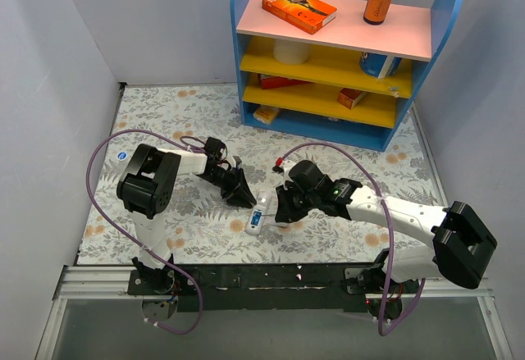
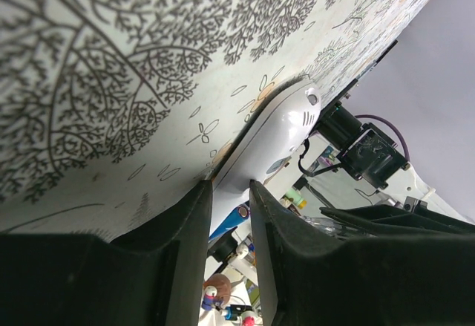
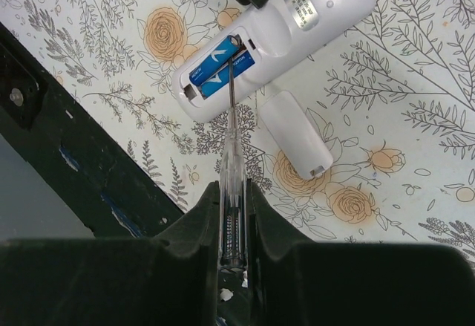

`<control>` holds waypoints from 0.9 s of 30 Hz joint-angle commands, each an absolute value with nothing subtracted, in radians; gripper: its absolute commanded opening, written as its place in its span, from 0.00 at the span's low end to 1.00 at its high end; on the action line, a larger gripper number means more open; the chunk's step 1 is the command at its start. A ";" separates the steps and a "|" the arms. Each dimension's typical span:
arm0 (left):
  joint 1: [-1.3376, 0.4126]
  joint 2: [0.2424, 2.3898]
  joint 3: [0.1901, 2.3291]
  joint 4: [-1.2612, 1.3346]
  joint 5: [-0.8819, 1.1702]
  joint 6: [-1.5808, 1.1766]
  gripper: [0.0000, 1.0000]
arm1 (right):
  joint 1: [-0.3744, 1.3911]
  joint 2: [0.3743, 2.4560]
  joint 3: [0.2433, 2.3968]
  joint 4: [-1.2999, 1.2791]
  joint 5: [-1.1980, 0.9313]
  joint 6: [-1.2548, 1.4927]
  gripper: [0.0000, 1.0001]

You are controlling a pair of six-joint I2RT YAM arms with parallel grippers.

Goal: Unload the batteries from the remote control

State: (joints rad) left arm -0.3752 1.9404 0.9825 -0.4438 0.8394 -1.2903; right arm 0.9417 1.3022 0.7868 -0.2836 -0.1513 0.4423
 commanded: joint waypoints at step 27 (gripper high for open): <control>-0.403 2.045 0.923 -0.459 0.554 -1.244 0.19 | 0.874 1.218 0.597 0.072 -0.325 0.350 0.01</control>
